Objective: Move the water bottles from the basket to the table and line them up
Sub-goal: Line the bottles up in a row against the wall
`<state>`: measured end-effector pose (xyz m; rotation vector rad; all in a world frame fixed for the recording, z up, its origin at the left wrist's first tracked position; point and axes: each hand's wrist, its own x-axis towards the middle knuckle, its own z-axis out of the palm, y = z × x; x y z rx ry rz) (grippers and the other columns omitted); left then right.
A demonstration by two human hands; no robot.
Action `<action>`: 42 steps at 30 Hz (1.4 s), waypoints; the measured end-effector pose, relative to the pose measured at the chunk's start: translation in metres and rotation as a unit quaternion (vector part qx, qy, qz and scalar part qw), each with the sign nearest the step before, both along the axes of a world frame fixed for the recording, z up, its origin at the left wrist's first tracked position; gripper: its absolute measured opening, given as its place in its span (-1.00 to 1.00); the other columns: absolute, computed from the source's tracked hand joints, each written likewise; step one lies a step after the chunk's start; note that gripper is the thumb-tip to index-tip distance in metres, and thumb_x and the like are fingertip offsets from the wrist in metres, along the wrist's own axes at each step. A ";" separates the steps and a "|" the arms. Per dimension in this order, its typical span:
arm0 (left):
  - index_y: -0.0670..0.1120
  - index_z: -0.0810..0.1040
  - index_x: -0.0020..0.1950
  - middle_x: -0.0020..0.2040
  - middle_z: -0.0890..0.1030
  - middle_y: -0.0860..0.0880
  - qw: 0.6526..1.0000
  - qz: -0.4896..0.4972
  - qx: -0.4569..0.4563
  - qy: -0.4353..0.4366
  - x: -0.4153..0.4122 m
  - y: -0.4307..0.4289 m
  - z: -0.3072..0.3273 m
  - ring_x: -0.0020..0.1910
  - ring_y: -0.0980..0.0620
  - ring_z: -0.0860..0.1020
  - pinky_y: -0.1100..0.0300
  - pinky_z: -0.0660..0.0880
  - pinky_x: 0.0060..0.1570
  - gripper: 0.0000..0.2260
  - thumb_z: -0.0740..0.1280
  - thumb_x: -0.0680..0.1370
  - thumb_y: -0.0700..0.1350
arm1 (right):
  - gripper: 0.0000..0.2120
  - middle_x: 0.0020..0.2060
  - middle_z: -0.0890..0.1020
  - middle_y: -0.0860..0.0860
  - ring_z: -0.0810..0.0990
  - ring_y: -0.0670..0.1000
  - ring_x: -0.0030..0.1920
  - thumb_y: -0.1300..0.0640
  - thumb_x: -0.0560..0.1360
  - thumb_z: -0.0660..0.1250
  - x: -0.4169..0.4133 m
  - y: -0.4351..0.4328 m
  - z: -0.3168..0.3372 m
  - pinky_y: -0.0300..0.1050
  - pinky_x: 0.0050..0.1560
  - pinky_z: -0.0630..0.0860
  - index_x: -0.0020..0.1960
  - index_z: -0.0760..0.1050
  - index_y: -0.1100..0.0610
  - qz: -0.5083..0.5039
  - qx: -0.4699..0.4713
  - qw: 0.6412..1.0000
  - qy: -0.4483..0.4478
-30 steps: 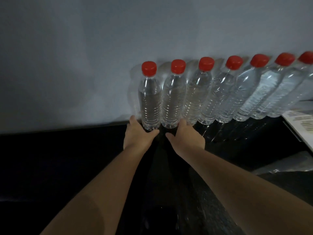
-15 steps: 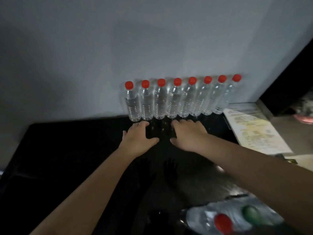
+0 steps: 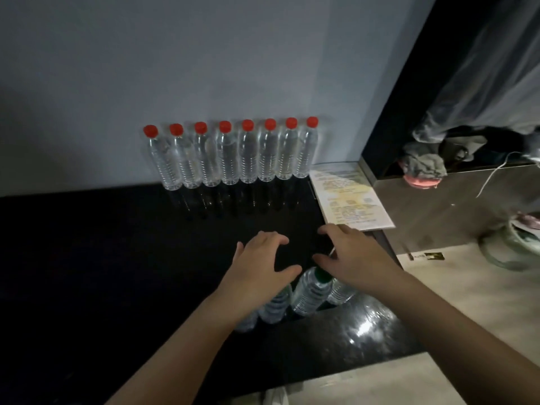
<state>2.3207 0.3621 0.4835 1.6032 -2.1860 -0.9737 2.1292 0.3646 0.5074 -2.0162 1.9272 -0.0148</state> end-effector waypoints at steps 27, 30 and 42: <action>0.03 0.44 0.13 -0.24 0.59 0.08 0.981 0.039 -0.145 -0.122 -0.065 0.006 -0.021 -0.13 0.06 0.60 -0.06 -0.05 0.51 -0.76 0.25 0.57 0.13 | -0.71 -0.20 0.56 -0.01 0.54 0.04 -0.16 0.08 0.45 0.47 -0.049 0.011 -0.045 -0.13 -0.16 0.44 0.14 0.52 0.10 -0.173 -0.104 0.964 -0.172; 0.00 0.46 0.14 -0.20 0.58 0.07 0.982 0.074 -0.160 -0.064 -0.044 -0.006 -0.004 -0.10 0.03 0.58 0.00 0.22 0.42 -0.76 0.28 0.56 0.11 | -0.75 -0.21 0.56 -0.03 0.58 0.08 -0.13 0.08 0.46 0.45 -0.027 -0.005 -0.026 -0.01 -0.16 0.56 0.11 0.53 0.07 -0.147 -0.127 0.962 -0.192; 0.02 0.53 0.12 -0.15 0.57 0.12 0.936 0.257 -0.184 0.154 0.146 -0.019 0.005 -0.19 0.18 0.55 0.33 0.50 -0.16 -0.80 0.42 0.51 -0.10 | -0.76 -0.17 0.59 -0.10 0.55 -0.12 -0.15 0.09 0.45 0.46 0.157 -0.050 0.004 -0.33 -0.17 0.41 0.10 0.55 0.05 -0.030 -0.167 0.953 -0.250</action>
